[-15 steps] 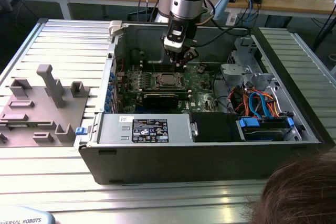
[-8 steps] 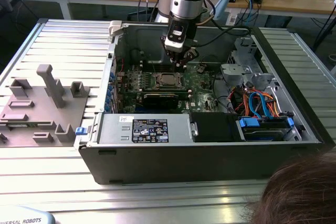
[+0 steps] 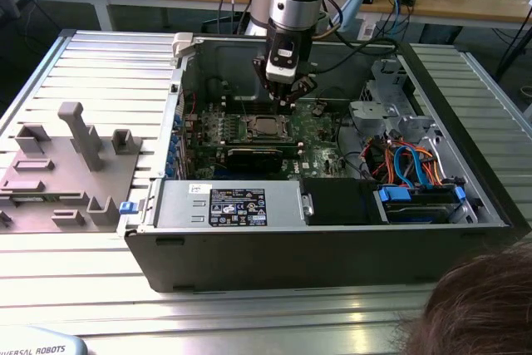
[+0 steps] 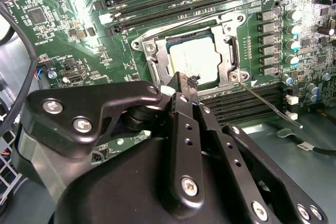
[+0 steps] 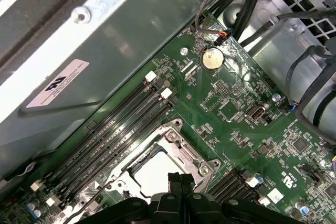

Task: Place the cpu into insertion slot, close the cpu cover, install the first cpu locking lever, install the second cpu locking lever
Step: 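Install the first cpu locking lever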

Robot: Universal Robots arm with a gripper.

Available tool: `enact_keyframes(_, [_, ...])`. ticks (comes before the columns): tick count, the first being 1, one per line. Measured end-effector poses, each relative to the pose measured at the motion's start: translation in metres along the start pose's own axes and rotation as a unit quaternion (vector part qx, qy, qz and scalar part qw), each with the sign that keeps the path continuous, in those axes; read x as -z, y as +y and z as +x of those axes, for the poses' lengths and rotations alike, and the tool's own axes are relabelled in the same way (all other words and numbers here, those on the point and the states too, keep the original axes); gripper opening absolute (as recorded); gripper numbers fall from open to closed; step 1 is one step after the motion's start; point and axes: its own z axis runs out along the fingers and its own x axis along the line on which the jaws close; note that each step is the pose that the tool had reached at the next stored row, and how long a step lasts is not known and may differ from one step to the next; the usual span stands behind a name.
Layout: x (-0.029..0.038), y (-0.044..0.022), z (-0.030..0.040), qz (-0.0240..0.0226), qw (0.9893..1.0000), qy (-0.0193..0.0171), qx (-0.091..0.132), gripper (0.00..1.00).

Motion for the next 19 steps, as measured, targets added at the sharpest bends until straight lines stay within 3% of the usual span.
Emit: enact_keyframes(19, [0.0000, 0.0000, 0.0000, -0.0002, 0.9996, -0.0016, 0.028, 0.11])
